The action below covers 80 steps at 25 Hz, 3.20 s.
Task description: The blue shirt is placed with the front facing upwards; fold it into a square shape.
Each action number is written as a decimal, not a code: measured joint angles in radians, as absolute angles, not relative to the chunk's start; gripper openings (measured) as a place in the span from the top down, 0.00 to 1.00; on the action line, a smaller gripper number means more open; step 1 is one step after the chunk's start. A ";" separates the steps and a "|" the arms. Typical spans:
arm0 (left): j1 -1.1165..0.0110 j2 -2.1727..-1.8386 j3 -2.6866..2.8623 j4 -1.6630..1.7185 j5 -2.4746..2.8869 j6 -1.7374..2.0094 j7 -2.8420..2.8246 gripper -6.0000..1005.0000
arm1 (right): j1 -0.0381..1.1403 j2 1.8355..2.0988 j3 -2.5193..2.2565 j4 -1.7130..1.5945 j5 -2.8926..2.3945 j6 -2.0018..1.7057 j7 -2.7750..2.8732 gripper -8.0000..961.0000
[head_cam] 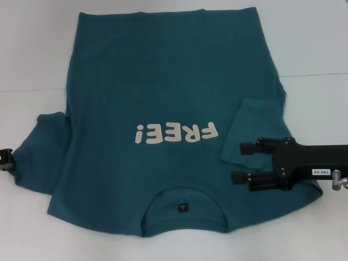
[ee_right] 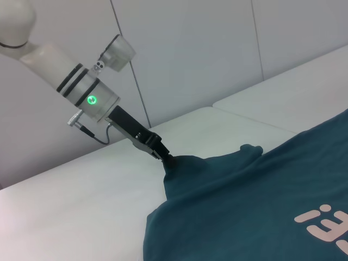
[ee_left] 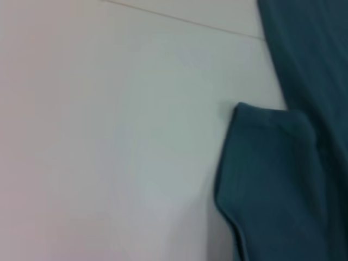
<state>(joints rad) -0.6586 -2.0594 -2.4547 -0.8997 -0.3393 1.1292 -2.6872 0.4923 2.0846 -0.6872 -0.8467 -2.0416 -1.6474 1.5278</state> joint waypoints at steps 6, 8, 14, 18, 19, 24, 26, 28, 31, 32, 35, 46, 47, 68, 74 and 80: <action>-0.657 -2.062 -2.454 -0.900 -0.319 1.108 -2.695 0.96 | 0.491 2.085 -0.687 -0.846 -2.041 -1.647 1.529 0.05; -0.656 -2.062 -2.454 -0.901 -0.303 1.099 -2.702 0.96 | 0.491 2.085 -0.687 -0.846 -2.041 -1.647 1.529 0.05; -0.655 -2.069 -2.454 -0.907 -0.264 1.072 -2.715 0.96 | 0.492 2.085 -0.687 -0.840 -2.040 -1.646 1.529 0.05; -0.655 -2.072 -2.454 -0.908 -0.251 1.068 -2.720 0.96 | 0.494 2.085 -0.687 -0.837 -2.040 -1.646 1.529 0.05; -0.655 -2.073 -2.454 -0.909 -0.251 1.066 -2.720 0.96 | 0.494 2.085 -0.687 -0.837 -2.040 -1.645 1.529 0.05; -0.653 -2.074 -2.454 -0.911 -0.248 1.052 -2.720 0.96 | 0.494 2.085 -0.687 -0.834 -2.040 -1.640 1.529 0.05; -0.653 -2.074 -2.454 -0.911 -0.246 1.044 -2.720 0.96 | 0.494 2.085 -0.687 -0.834 -2.040 -1.638 1.529 0.05; -0.653 -2.074 -2.454 -0.911 -0.245 1.038 -2.720 0.96 | 0.494 2.085 -0.687 -0.833 -2.040 -1.637 1.529 0.05; -0.651 -2.074 -2.455 -0.911 -0.244 1.021 -2.720 0.96 | 0.495 2.085 -0.687 -0.833 -2.041 -1.636 1.529 0.05; -0.651 -2.074 -2.455 -0.911 -0.244 1.016 -2.720 0.96 | 0.495 2.085 -0.687 -0.833 -2.041 -1.636 1.529 0.05; -0.650 -2.074 -2.455 -0.910 -0.243 1.000 -2.720 0.96 | 0.495 2.085 -0.687 -0.833 -2.041 -1.635 1.529 0.05; -0.650 -2.073 -2.458 -0.908 -0.195 0.946 -2.745 0.96 | 0.498 2.085 -0.692 -0.833 -2.042 -1.622 1.529 0.05; -0.650 -2.072 -2.458 -0.908 -0.195 0.943 -2.745 0.96 | 0.499 2.085 -0.693 -0.833 -2.042 -1.620 1.529 0.05; -0.691 -2.086 -2.417 -0.909 -0.200 0.907 -2.741 0.96 | 0.495 2.085 -0.687 -0.816 -2.044 -1.618 1.529 0.05; -0.696 -2.126 -2.408 -1.018 -0.203 0.969 -2.738 0.96 | 0.493 2.085 -0.687 -0.816 -2.043 -1.610 1.528 0.05; -0.696 -2.157 -2.363 -1.113 -0.263 1.056 -2.737 0.96 | 0.493 2.085 -0.687 -0.805 -2.042 -1.605 1.521 0.05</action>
<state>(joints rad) -0.6965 -2.1575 -2.3626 -1.1135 -0.2633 1.0556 -2.7373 0.4931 2.0846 -0.6871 -0.8052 -2.0419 -1.6054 1.5214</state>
